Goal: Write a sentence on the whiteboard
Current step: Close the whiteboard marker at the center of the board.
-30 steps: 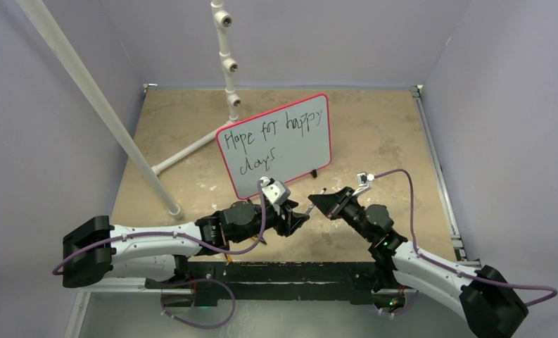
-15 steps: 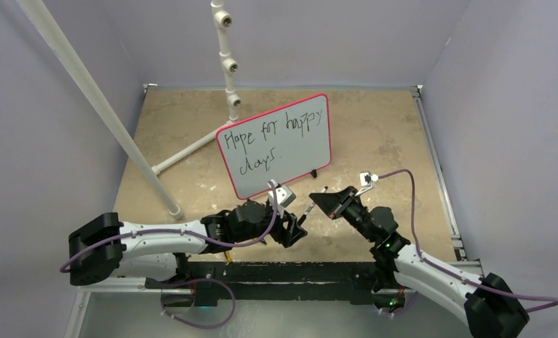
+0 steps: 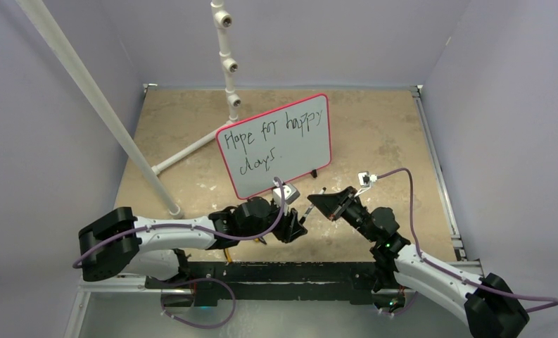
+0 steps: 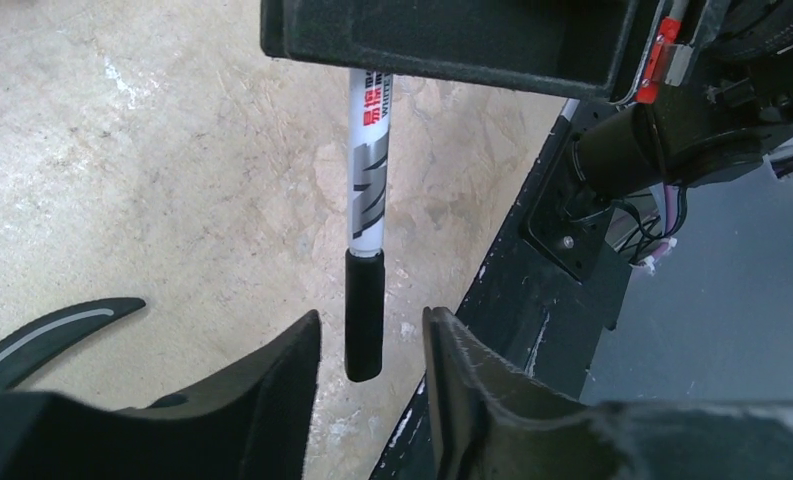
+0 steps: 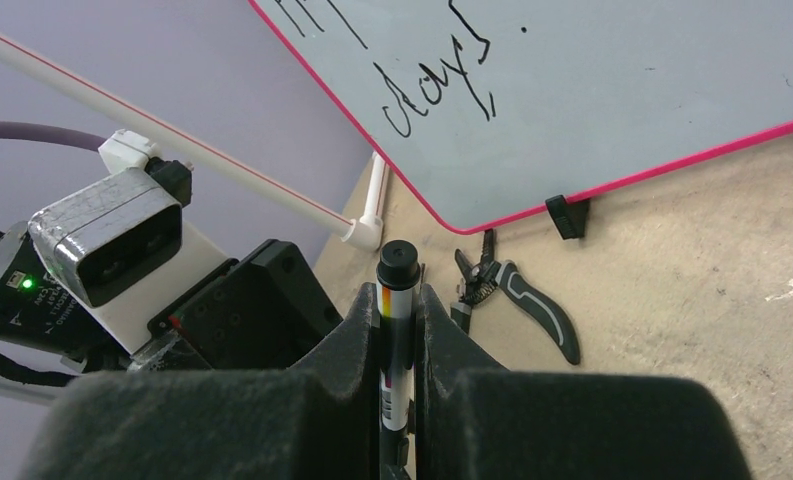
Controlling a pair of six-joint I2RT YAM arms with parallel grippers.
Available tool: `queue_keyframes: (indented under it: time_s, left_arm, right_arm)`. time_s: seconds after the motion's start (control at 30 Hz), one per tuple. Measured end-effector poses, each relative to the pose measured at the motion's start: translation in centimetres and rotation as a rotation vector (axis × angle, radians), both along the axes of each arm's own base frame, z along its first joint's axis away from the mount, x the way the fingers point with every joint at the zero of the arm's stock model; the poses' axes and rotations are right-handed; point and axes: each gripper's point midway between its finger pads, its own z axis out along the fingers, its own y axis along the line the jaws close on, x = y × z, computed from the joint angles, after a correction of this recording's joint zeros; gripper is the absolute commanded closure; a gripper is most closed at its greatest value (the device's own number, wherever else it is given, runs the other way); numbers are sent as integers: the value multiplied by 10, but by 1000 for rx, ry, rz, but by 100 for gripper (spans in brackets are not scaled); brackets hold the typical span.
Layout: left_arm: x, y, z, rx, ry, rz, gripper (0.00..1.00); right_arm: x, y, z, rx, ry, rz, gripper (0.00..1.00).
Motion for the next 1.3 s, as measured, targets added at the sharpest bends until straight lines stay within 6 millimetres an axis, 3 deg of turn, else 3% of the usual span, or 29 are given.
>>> queue_keyframes:
  time_s: [0.27,0.7,1.3]
  left_arm:
    - [0,-4,2,-19,0,-11,100]
    - [-2,-2,-1,-35,-19,-23,100]
    - [3,17,10,-68,-103,-125,100]
  right_arm:
    - [-2,2,3,1,-16,18,100]
    - [-9,6,-1,-16,-20,64,100]
    - [-18,11,0,-21,-31,121,100]
